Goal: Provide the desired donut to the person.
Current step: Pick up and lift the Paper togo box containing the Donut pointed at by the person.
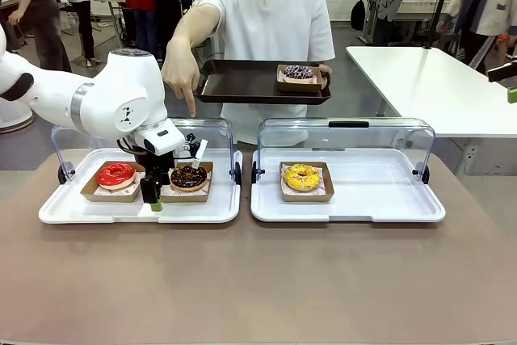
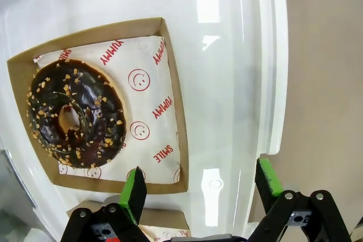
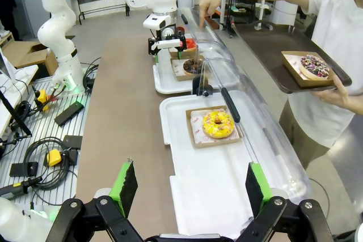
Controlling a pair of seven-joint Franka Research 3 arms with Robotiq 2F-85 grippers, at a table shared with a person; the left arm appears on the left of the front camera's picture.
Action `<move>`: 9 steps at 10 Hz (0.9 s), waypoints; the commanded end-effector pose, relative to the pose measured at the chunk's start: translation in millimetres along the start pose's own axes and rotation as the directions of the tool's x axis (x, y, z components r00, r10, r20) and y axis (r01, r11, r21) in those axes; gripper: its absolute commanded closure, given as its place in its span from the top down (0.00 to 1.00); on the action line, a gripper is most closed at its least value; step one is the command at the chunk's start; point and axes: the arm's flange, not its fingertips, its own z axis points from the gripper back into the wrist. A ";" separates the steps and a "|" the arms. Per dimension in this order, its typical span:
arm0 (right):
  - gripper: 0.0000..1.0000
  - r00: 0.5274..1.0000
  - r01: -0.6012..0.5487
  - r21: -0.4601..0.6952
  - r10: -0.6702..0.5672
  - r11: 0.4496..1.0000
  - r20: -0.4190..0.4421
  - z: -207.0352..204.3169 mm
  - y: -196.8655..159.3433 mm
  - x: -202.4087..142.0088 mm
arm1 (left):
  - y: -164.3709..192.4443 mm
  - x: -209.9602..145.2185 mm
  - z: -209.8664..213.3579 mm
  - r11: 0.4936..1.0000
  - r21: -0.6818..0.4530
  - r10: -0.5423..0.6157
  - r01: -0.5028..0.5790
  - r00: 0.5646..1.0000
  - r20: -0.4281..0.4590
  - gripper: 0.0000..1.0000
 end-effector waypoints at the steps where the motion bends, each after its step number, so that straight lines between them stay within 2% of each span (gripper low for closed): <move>1: 1.00 1.000 -0.001 -0.006 0.001 1.000 0.000 -1.6 2.5 0.0 | 3.3 0.4 -6.4 0.999 0.025 0.031 -0.031 1.000 -0.005 1.00; 9: 1.00 1.000 -0.001 -0.006 0.001 1.000 0.000 -1.6 2.5 0.0 | 11.0 -1.9 -11.8 0.998 0.033 0.048 -0.048 0.999 0.005 1.00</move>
